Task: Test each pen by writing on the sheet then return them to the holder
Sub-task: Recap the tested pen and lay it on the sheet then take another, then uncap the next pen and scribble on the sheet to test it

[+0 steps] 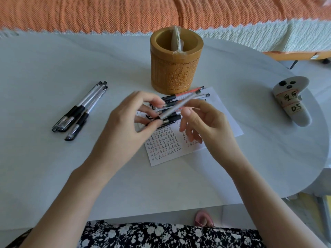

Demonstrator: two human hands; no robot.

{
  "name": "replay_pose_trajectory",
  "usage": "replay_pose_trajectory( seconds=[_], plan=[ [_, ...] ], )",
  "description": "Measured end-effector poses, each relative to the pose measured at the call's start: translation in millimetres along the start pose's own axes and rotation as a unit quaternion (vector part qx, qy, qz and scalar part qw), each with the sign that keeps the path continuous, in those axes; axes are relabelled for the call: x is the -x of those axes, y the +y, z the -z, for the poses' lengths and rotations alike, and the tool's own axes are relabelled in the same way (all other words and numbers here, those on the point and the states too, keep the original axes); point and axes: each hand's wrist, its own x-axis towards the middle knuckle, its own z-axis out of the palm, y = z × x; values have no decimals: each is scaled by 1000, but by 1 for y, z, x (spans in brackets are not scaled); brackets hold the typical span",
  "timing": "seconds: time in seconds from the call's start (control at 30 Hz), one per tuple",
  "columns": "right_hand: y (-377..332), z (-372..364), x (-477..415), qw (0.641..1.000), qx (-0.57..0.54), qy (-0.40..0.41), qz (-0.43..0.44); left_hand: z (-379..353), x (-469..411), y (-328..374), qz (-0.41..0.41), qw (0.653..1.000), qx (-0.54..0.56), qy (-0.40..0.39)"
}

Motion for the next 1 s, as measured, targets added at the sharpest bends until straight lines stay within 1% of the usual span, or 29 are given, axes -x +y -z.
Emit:
replay_pose_trajectory(
  seconds=[0.07,0.13,0.23,0.33,0.4,0.63,1.0],
  plan=[
    [0,0,-1,1000,-22,-5,6,-7,1,4,-2,1000,19,-21],
    [1,1,-2,999,-48,7,0,-12,3,6,3,999,30,-26],
    [0,3,-3,995,-97,33,0,-17,5,4,40,999,12,-33],
    [0,7,-3,993,-110,43,7,-21,7,1,67,996,-8,-66],
    [0,8,-3,993,-110,42,6,-23,7,1,56,995,-27,-81],
    [2,11,-4,991,-129,31,10,-30,9,7,26,991,-90,-94],
    [2,19,-1,989,-145,22,8,-33,5,11,66,991,-3,-114]
  ],
)
